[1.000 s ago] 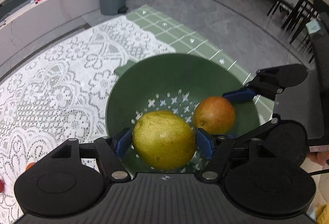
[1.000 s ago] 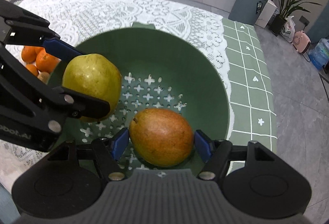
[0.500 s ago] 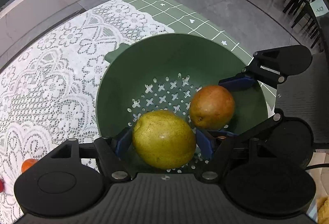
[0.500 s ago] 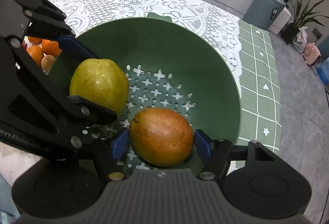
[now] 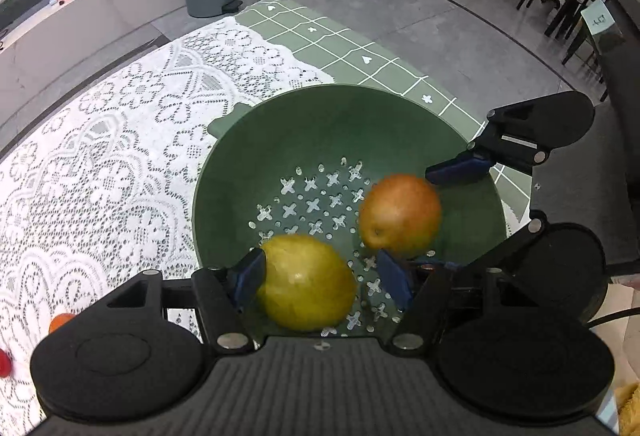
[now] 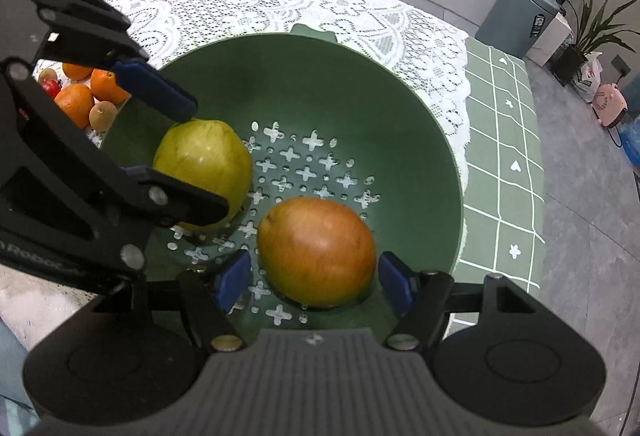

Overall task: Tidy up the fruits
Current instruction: 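Open both grippers and withdraw them from the colander back to the fruit pile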

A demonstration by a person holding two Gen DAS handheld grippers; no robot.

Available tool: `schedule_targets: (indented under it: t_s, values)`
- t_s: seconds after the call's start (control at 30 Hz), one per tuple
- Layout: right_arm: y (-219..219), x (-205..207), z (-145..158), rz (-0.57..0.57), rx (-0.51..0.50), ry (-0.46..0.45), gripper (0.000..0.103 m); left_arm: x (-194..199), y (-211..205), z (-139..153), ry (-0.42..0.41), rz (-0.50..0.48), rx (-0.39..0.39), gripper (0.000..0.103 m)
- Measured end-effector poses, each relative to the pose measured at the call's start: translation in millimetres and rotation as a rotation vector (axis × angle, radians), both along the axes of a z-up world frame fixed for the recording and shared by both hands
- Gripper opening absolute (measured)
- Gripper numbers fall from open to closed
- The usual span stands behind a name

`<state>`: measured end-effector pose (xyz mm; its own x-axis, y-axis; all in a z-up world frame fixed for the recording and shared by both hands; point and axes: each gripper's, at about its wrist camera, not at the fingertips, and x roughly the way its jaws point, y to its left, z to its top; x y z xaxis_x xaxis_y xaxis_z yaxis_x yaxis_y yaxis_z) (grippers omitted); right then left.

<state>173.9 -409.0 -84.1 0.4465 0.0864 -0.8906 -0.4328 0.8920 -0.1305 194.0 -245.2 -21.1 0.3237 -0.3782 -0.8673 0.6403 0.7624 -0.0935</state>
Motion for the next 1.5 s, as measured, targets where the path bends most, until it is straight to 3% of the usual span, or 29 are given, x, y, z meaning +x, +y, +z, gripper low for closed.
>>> schedule_targets:
  t_s: [0.33, 0.67, 0.93, 1.17, 1.5]
  values:
    - [6.1, -19.7, 21.0, -0.036, -0.008, -0.084, 0.088, -26.5, 15.7, 21.7, -0.095, 0.046, -0.061, 0.076]
    - [26.7, -58.9, 40.6, -0.098, -0.005, -0.254, 0.089, -53.8, 51.1, 46.0, -0.201, 0.132, -0.124, 0.076]
    - [55.3, -90.1, 54.9, -0.172, 0.123, -0.384, 0.089, -77.4, 90.9, 58.1, -0.284, 0.202, -0.139, 0.078]
    - [99.8, -106.2, 49.7, -0.211, 0.228, -0.443, 0.089, -97.6, 133.3, 58.0, -0.337, 0.276, -0.136, 0.078]
    - [152.5, -119.2, 29.5, -0.3, 0.362, -0.419, 0.089, -121.4, 207.7, 35.9, -0.349, 0.437, -0.141, 0.078]
